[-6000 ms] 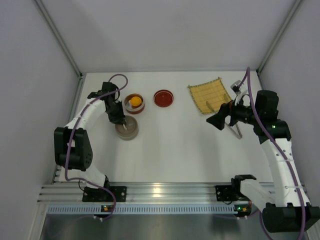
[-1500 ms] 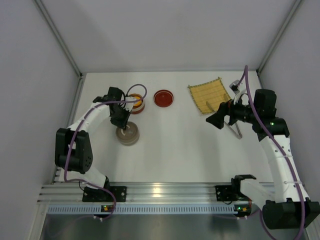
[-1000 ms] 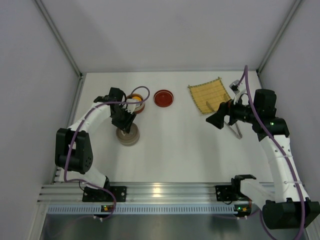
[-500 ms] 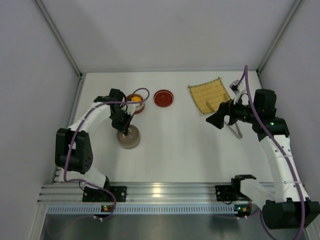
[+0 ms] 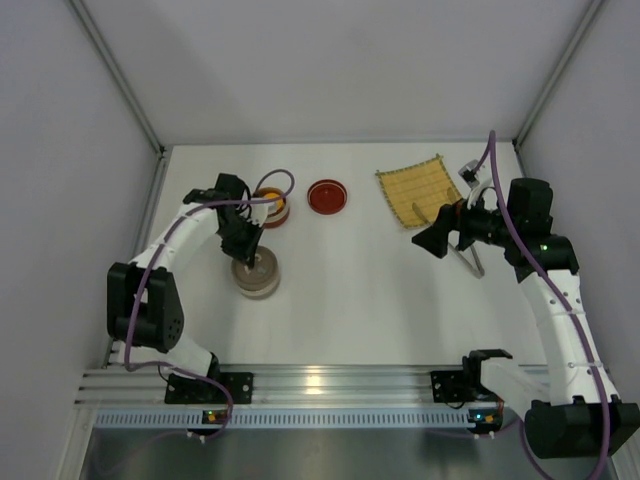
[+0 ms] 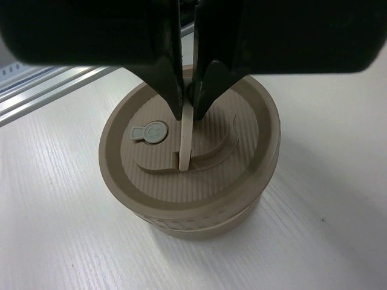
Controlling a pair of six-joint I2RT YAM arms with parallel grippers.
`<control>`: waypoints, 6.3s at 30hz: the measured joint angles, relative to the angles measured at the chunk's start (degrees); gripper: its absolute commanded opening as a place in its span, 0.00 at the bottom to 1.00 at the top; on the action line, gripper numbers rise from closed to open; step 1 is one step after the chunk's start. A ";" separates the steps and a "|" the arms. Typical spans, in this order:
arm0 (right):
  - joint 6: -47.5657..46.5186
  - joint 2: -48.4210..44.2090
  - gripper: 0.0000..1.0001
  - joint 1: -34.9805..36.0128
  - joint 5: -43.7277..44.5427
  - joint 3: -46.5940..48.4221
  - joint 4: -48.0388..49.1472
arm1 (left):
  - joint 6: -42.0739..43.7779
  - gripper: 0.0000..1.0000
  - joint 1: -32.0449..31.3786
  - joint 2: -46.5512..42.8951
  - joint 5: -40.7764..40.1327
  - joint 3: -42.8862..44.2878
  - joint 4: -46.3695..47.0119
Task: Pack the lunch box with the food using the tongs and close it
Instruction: Close the box lid on the packing box, then move the packing box to the center of the board.
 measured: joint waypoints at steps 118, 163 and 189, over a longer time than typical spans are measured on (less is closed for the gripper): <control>6.29 4.90 0.99 -39.69 -20.13 5.44 1.11 | 9.75 0.00 -46.03 19.17 -1.62 16.24 18.60; -2.49 4.90 0.99 -39.76 -25.09 5.42 -4.02 | -1.95 0.36 -40.02 18.23 2.78 18.01 19.50; -6.21 4.92 0.99 -39.76 -24.33 5.42 -7.17 | -6.93 0.00 -35.12 16.06 29.90 17.99 18.29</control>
